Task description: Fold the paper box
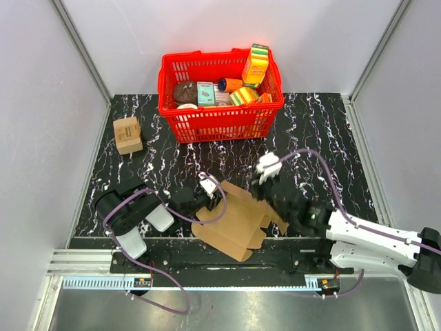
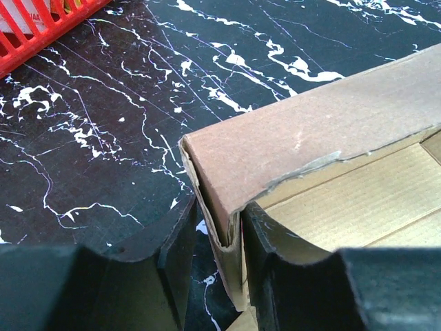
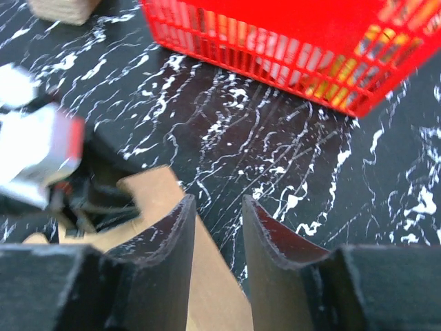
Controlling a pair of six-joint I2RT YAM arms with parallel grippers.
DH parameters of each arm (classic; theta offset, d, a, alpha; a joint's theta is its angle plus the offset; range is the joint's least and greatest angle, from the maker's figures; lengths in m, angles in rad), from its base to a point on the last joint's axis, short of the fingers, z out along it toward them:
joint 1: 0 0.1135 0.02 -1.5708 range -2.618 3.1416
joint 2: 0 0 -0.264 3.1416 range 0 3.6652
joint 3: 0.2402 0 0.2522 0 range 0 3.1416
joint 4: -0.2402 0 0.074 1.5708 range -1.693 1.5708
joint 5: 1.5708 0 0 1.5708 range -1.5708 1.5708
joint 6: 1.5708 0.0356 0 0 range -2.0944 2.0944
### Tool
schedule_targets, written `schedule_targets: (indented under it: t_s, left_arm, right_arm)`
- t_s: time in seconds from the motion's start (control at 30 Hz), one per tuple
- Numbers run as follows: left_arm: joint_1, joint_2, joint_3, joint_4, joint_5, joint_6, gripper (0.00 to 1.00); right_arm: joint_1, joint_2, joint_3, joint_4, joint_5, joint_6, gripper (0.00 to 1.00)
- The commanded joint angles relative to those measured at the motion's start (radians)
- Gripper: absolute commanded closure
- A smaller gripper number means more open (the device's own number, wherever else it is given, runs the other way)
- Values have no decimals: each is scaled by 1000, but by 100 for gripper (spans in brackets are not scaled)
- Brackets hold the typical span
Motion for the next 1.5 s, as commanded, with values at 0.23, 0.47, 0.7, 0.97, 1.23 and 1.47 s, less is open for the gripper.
schedule_targets:
  t_s: [0.23,0.47,0.7,0.97,1.23,1.47]
  left_arm:
    - [-10,4,3,382,-33,34,63]
    - [-29,15,2,382,-85,63,66]
    - [-61,24,3,380,-162,114,68]
    - [-96,27,0,380,-246,148,70]
    - [-122,39,5,380,-298,178,77]
    - [-142,61,11,380,-324,192,87]
  right_arm:
    - [-277,184,175,-283,-503,343,87]
    - [-293,227,161,-271,-560,358,92]
    - [-293,263,141,-245,-611,372,92]
    - [-293,272,126,-237,-632,380,92]
    - [-293,264,109,-234,-660,383,92]
    - [-293,267,103,-210,-678,397,92]
